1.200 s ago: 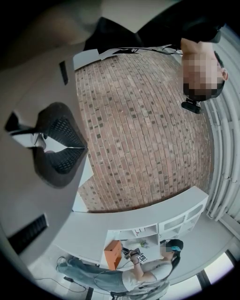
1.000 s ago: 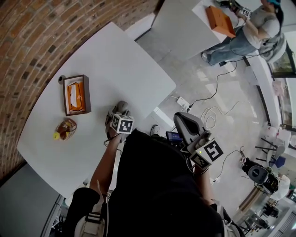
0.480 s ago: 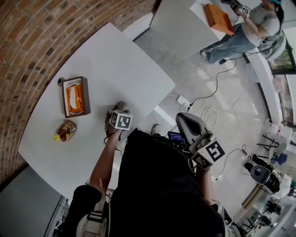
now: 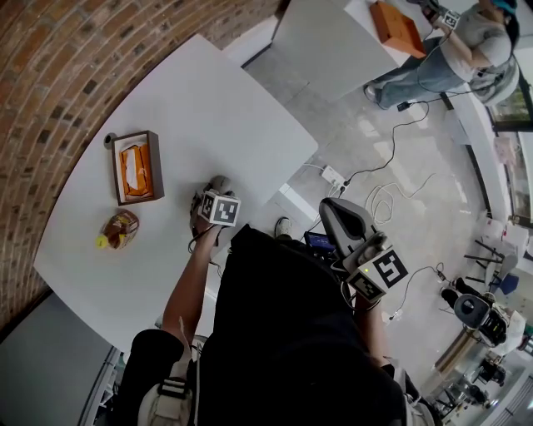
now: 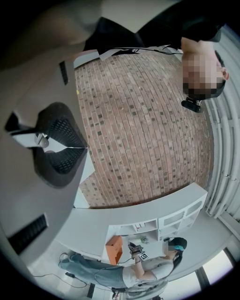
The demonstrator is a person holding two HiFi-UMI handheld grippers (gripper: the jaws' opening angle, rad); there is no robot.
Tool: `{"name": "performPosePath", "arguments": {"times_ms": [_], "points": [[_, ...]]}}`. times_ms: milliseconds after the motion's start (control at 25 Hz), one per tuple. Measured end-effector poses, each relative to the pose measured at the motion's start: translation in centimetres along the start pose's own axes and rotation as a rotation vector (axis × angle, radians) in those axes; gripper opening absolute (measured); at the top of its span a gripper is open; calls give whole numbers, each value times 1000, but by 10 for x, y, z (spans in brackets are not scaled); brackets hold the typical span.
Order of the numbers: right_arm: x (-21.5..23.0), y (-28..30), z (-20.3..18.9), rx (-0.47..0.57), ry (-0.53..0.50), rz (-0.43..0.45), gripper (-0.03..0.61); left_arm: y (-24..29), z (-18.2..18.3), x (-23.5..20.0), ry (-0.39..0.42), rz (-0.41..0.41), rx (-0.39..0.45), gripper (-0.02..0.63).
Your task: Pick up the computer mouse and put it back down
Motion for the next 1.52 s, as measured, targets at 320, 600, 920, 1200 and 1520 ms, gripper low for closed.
{"name": "performPosePath", "arguments": {"times_ms": [320,600,920,1200,1520], "points": [[0,-3,3,13,-3,-1,18,-10,3,0,11,-4,7,308],[-2,1,4,26,-9,8,18,-8,7,-4,39,-11,20,301],[-1,0,5,31,-10,1,18,-16,6,-4,33,-24,42,299],[4,4,6,34,-16,4,18,-50,29,-10,-55,-71,171,299],[7,17,7,39,-30,29,18,-98,52,-26,-121,-90,314,299]]}}
Point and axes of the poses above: the fingertips, and each gripper's own axes: y forward along the fingers, x to its right, z out of its top, the point moved 2 cm from there along -y, backward along the fingers, and after that the axes turned 9 degrees about z, right-handed, at the moved point
